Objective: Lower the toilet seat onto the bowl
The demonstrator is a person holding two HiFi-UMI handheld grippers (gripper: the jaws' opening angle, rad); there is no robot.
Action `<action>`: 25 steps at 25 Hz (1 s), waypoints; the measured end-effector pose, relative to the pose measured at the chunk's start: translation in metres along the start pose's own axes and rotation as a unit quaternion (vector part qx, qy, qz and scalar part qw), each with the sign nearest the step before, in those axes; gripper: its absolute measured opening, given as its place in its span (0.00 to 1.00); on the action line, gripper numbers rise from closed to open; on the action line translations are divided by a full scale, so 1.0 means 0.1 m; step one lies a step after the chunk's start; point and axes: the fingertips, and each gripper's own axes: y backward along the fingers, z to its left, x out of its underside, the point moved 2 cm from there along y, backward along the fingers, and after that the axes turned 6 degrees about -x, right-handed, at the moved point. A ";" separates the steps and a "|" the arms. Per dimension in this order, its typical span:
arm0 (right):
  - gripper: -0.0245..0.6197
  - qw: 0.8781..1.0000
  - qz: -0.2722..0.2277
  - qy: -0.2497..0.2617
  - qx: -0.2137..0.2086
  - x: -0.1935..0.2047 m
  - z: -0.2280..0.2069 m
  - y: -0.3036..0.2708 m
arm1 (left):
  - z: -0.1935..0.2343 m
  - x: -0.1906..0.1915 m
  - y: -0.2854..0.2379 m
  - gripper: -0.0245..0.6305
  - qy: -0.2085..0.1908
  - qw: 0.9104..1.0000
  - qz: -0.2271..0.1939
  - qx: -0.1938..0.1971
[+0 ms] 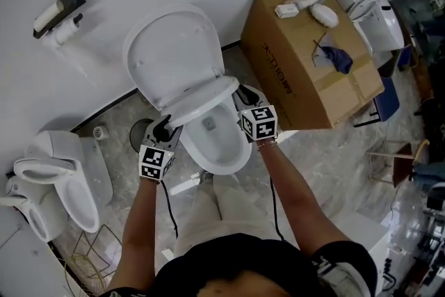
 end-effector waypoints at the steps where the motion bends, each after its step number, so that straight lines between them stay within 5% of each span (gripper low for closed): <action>1: 0.20 1.000 -0.001 -0.004 0.003 0.04 0.00 0.03 | -0.04 0.02 0.01 0.28 -0.005 1.000 0.004 0.003; 7: 0.20 0.999 0.000 -0.021 0.025 0.32 -0.02 0.28 | -0.36 0.20 0.05 0.29 -0.046 0.998 0.027 0.036; 25: 0.20 0.994 -0.027 -0.080 0.063 0.94 -0.03 0.65 | -0.90 0.64 0.15 0.32 -0.076 0.994 0.036 0.067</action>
